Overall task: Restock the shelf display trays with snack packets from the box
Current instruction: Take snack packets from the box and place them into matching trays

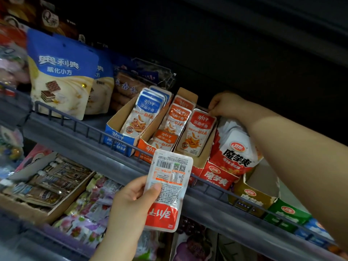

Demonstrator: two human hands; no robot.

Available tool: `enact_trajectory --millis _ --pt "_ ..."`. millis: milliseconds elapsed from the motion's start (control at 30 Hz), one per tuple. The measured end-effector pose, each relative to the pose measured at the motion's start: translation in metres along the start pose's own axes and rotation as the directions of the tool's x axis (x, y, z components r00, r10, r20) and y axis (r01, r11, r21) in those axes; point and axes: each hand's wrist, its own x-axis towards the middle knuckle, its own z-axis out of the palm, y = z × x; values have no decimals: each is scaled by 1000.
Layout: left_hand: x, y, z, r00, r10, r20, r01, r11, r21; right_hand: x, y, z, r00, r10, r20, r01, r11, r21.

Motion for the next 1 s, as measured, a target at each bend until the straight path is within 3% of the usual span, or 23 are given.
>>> enact_trajectory --millis 133,233,400,500,600,733,800,900,1000 --pt "1 -2 1 1000 14 4 -14 1000 -5 0 0 0 999 -31 -22 30 999 -33" --pt "0 -2 1 999 48 -23 -48 999 -22 1 -3 -6 985 -75 -155 72 997 -25" --pt "-1 -1 -2 970 243 -27 -238 962 132 -35 -21 -15 918 -257 -302 307 942 133" --pt "-7 1 -3 894 436 105 -446 845 293 -78 -32 -13 894 -407 -189 443 867 228" --pt "-10 -2 -7 829 533 169 -557 759 338 -113 -36 0 854 -513 89 473 836 278" --pt "-20 3 -12 780 584 226 -625 710 324 -133 -34 29 823 -466 326 370 874 315" --pt "-27 7 -14 758 603 248 -649 662 374 -141 -33 38 814 -381 439 178 882 437" --pt "-36 10 -16 742 607 285 -661 590 465 -155 -30 42 743 -368 560 -121 748 652" --pt "-42 14 -15 782 573 246 -612 631 477 -159 -23 41 807 -338 485 -233 572 786"
